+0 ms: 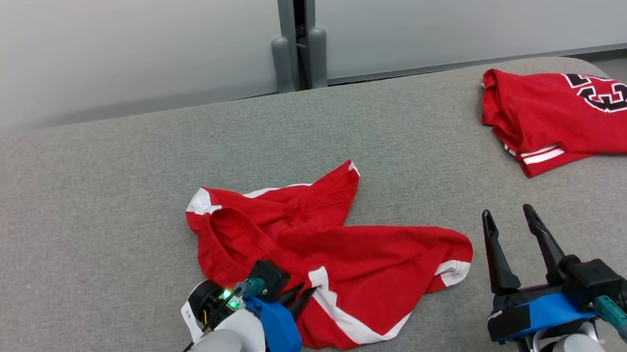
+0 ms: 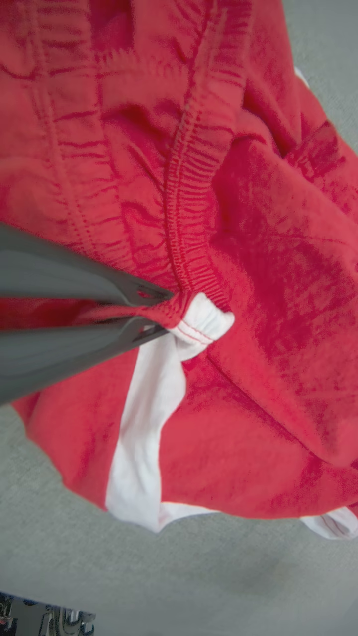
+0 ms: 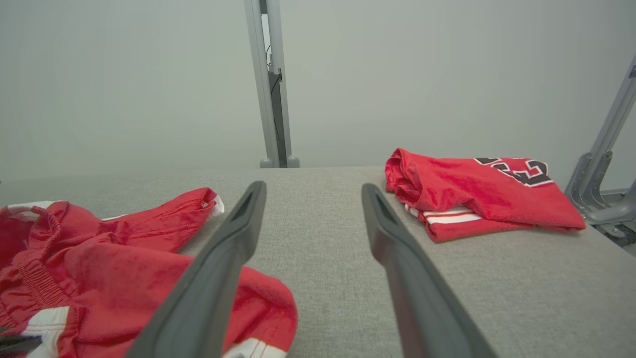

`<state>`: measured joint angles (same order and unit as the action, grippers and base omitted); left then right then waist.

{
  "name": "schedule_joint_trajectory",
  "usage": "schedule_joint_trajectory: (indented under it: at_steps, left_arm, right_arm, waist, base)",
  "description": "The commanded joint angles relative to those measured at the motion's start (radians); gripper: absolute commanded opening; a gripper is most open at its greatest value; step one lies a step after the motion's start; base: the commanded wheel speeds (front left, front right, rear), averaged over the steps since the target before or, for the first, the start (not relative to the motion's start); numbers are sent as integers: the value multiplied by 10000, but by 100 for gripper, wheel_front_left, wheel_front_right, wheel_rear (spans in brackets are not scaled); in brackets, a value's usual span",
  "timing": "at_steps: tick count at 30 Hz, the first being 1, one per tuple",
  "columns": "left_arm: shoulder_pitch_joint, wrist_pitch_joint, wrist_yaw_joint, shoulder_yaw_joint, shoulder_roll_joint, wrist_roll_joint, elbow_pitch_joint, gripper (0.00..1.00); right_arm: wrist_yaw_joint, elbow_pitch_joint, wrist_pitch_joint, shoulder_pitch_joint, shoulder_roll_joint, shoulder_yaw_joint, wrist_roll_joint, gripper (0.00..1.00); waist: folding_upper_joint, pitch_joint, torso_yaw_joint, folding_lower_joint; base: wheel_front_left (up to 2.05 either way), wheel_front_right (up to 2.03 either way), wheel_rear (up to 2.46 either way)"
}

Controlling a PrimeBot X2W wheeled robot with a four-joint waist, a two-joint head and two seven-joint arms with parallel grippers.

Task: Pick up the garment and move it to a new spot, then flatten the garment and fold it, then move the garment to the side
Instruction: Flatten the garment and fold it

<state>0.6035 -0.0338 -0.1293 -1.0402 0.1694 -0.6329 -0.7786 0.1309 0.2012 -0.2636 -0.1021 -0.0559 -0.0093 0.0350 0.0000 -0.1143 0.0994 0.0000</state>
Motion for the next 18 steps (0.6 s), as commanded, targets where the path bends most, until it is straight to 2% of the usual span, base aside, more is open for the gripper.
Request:
schedule_joint_trajectory:
  at_steps: [1,9,18]
  left_arm:
    - [164,-171,-8,30,-27,0,-72,0]
    - [207,-1689,599,630,184,-80,64,0]
    - [-1159,-2286,1702,1610,1213,-188,1450,0]
  right_arm:
    - [-4,18,-5,-2,23,-28,58,100]
    - [-4,-46,-5,217,35,-151,126,100]
    - [-4,-8,-5,430,47,-201,158,100]
  waist:
    - [0,21,-79,0]
    - [0,190,-750,0]
    - [0,325,-1420,0]
  base:
    - [0,0,0]
    - [0,0,0]
    - [0,0,0]
